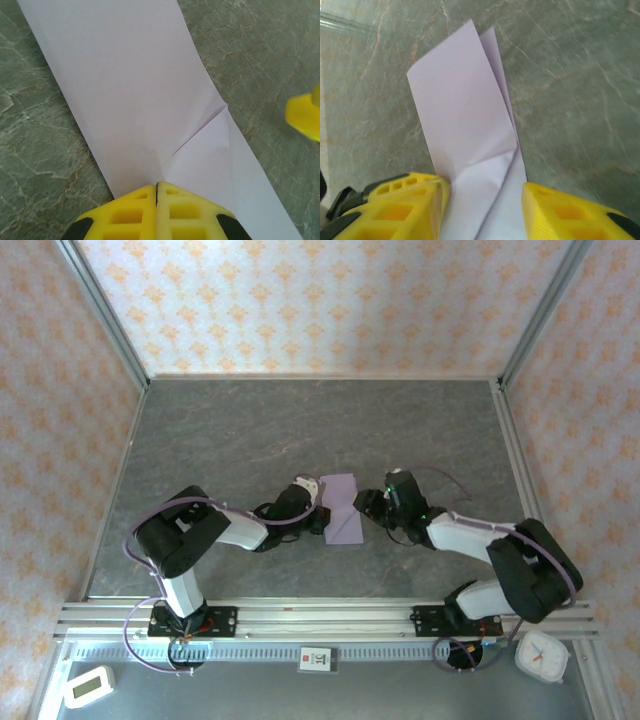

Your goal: Fold a paper plane with a square sheet of paper (pick it up from the middle)

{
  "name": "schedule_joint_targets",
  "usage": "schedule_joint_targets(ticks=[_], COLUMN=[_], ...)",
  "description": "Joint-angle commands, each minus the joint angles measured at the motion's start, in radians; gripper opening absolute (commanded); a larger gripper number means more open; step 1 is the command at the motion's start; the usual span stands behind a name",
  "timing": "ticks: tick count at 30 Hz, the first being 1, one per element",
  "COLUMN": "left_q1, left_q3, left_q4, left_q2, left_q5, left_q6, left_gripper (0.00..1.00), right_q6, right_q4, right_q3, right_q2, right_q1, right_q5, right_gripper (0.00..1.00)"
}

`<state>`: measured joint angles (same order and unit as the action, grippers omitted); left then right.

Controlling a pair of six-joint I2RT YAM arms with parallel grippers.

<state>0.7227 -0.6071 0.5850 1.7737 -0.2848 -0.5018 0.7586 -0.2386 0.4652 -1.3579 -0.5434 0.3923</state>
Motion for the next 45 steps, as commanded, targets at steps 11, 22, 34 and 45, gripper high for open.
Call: schedule_joint_targets(ticks=[11,22,34,45], left_q1=[-0.034,-0.034,-0.034,-0.034], left_q3=[0.041,0.054,0.061,0.068], left_q4=[-0.042,-0.019,-0.013,-0.010], left_q2=[0.067,0.070,0.067,0.064], left_q5=[0.001,-0.008,-0.014,-0.014], left_q6=[-0.037,-0.033,-0.027,-0.026], left_gripper=[0.00,0.00,0.00,0.00], right_q6=[0.116,0.100,0.016,-0.001], right_q4=[0.012,-0.005,-0.035,-0.087], right_q3=[-0.076,0.063,0.132,0.129], right_q2=[0.009,-0.108,-0.165,-0.139], right_q1=[-0.156,-0.190,-0.178,-0.139], right_q5=[-0.036,-0.030,-0.089,-0.049], right_gripper=[0.48,0.46,0.48,0.44])
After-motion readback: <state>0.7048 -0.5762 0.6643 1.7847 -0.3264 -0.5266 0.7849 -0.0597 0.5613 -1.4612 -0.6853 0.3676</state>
